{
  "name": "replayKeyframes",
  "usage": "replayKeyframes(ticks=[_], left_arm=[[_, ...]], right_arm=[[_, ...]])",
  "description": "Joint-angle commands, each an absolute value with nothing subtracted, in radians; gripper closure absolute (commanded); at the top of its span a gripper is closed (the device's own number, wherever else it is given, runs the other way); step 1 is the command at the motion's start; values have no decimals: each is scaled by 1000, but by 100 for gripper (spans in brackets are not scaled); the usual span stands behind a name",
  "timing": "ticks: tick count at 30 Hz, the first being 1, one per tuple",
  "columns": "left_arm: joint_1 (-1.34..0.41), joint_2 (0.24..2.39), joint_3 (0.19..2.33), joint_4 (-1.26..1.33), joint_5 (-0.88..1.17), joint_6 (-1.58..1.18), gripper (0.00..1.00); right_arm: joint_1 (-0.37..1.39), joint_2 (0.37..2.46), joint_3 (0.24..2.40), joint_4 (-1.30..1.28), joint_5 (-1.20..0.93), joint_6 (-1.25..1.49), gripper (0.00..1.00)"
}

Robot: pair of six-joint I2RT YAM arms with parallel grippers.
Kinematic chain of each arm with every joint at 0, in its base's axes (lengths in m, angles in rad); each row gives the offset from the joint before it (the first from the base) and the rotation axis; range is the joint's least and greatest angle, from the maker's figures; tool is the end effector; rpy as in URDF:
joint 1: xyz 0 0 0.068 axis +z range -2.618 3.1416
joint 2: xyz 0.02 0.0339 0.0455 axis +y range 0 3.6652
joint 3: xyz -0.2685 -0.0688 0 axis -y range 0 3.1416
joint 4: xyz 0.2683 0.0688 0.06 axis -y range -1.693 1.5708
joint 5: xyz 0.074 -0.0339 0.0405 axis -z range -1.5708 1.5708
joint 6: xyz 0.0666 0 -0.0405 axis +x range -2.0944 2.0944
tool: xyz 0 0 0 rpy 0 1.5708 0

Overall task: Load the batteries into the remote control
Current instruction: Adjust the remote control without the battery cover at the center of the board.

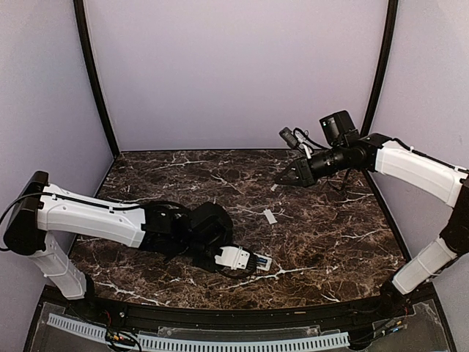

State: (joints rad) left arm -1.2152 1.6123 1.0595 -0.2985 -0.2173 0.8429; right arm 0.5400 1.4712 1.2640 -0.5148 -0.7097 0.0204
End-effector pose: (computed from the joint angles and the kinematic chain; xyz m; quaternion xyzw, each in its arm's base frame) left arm 0.1467 -0.3537 0.1874 0.7775 0.5125 0.0350 0.3627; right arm 0.2879 0.2232 0.3019 -0.3578 0.7891 0.4111 0.2835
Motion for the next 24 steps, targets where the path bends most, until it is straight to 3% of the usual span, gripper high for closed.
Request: replayKeyframes(ticks=[1,24], left_arm=[[-1220,1574,1066,-365,-225,859,100],[-1106,1727,1040,-362,122,439,98]], right_arm=[[535,1470,1270,-503,-713,22,100],[623,1506,1306,-540,-680,6,100]])
